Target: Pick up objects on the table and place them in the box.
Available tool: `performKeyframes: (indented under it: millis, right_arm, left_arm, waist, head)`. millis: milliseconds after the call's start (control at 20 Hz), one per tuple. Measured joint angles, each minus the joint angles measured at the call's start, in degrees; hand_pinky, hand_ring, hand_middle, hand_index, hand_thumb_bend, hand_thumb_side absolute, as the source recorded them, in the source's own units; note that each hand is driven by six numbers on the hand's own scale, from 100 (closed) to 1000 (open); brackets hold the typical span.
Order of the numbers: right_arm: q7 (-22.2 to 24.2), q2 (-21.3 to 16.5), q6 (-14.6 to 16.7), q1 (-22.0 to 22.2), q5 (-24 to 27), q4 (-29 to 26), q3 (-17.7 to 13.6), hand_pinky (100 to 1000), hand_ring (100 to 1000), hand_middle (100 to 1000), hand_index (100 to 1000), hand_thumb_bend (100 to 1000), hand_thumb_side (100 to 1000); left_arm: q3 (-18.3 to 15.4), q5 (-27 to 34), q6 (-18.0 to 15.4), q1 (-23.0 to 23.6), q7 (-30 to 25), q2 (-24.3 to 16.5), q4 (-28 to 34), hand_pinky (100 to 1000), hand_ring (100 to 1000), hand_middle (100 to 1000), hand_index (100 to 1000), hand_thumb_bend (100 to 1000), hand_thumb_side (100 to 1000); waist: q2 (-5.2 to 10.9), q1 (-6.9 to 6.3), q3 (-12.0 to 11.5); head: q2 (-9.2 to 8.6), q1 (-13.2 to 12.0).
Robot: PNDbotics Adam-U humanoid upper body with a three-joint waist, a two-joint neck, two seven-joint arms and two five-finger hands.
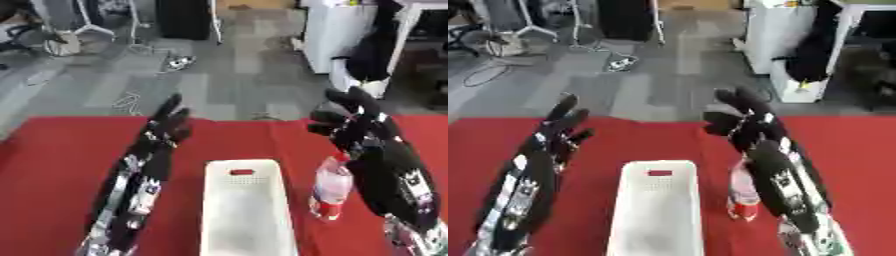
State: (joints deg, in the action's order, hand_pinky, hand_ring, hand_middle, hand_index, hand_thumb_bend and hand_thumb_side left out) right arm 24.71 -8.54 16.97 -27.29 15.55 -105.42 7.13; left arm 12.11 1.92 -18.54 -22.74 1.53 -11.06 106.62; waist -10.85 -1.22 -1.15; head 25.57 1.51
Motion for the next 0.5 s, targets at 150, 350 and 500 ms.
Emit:
performKeyframes:
  millis: [150, 350, 500]
  right_arm:
    - [-0.01, 0.0, 0.01, 0.0, 0.0, 0.0, -0.01, 847, 858, 941, 1000, 297, 713]
    - [-0.3, 0.0, -0.03, 0.02, -0.04, 0.01, -0.34, 848, 859, 943, 1000, 299, 721]
    - [-0.62, 0.0, 0.19, 0.18, -0.15, 0.01, -0.64, 847, 860, 944, 1000, 299, 739]
  left_arm:
    - [0.0, 0.0, 0.0, 0.0, 0.01, 0.0, 0.0, 920, 1000, 1000, 889, 100, 808]
    - [-0.15, 0.0, 0.05, 0.01, 0.23, 0.0, 0.0, 919, 1000, 1000, 899, 100, 806]
    - [-0.16, 0.0, 0.02, 0.41, 0.58, -0.01, 0.0, 919, 1000, 1000, 899, 100, 805]
  waist:
    - [0.0, 0.15, -0.01]
    - [0.0, 0.17, -0.05]
    - [0.14, 0.17, 0.01]
  head:
    - [-2.26, 0.01]
    - [-4.01, 0.08]
    - [-4.61, 0.76]
